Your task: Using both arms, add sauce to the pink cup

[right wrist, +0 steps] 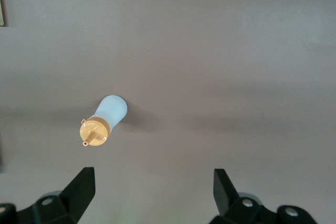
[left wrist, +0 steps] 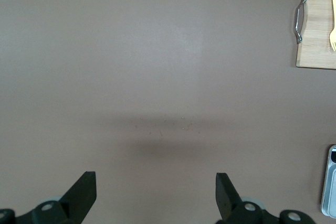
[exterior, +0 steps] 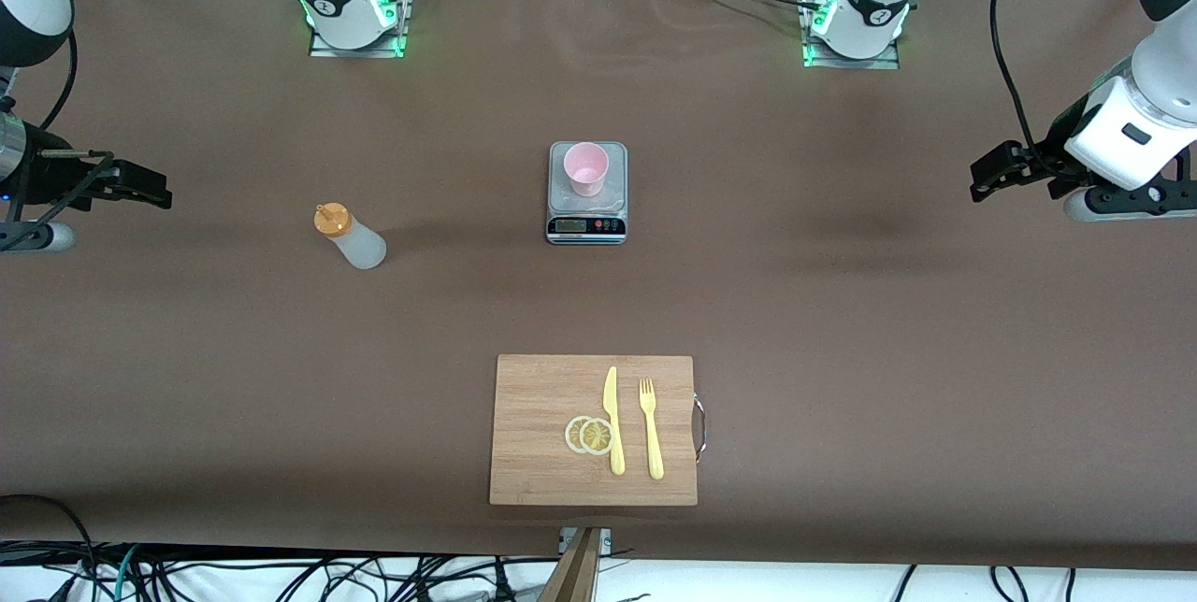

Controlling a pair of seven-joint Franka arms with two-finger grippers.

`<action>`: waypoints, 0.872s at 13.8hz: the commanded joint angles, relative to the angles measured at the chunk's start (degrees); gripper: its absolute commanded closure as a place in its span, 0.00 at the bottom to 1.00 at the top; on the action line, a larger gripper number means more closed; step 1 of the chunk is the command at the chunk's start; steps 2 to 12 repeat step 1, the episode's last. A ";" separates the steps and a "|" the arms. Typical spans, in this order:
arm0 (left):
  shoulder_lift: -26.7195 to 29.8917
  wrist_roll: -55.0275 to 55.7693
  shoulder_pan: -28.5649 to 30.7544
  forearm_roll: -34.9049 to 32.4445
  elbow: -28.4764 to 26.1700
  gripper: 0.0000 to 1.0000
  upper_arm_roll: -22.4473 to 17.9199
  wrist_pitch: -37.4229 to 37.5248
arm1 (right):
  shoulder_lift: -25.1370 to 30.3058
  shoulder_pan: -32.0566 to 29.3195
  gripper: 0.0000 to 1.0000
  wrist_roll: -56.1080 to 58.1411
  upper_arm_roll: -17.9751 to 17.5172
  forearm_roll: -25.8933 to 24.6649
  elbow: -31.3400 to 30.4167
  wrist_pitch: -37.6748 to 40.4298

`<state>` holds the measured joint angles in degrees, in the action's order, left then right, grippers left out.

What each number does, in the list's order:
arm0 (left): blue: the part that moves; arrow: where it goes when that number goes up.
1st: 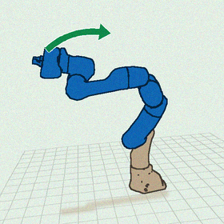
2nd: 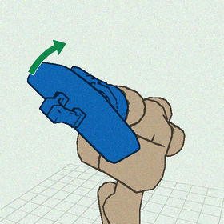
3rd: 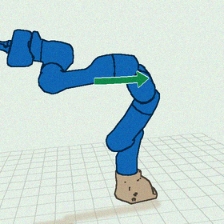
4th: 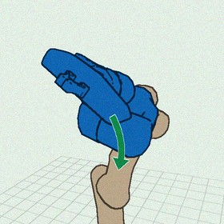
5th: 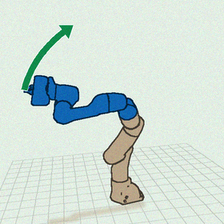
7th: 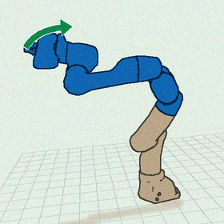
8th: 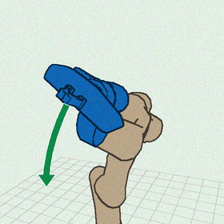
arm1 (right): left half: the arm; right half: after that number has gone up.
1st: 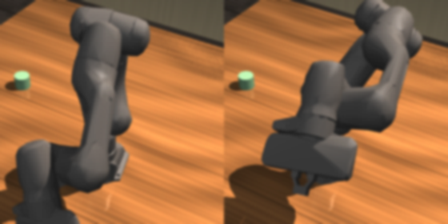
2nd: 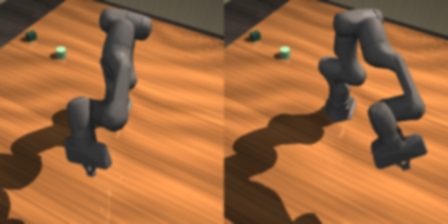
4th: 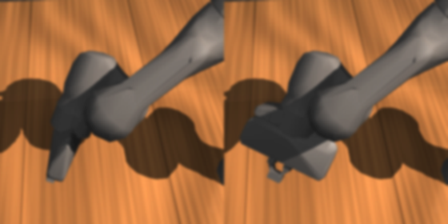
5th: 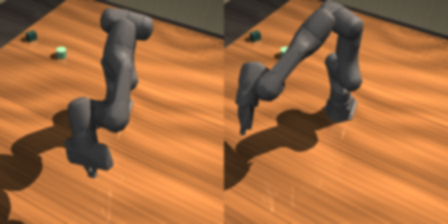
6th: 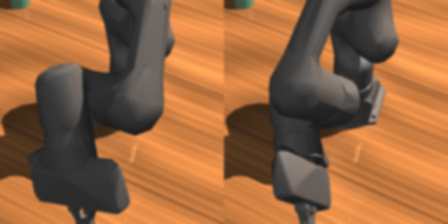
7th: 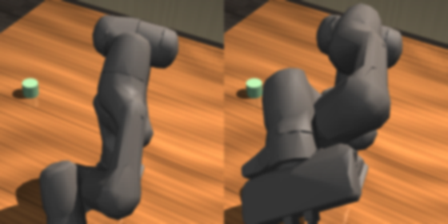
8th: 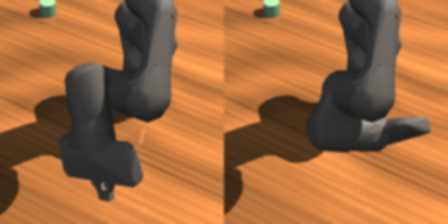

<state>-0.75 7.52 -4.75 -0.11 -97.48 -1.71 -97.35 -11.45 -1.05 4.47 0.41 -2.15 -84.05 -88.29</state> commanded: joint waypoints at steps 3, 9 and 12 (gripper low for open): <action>-0.65 0.48 0.09 -1.04 1.68 0.00 0.13 1.02 | 0.99 -0.09 0.00 -0.69 0.03 1.19 -1.38 -0.83; -0.65 0.48 0.09 -1.04 1.68 0.00 0.13 1.02 | 0.99 -0.09 0.00 -0.69 0.03 1.19 -1.38 -0.83; -0.65 0.48 0.09 -1.04 1.68 0.00 0.13 1.02 | 0.99 -0.09 0.00 -0.69 0.03 1.19 -1.38 -0.83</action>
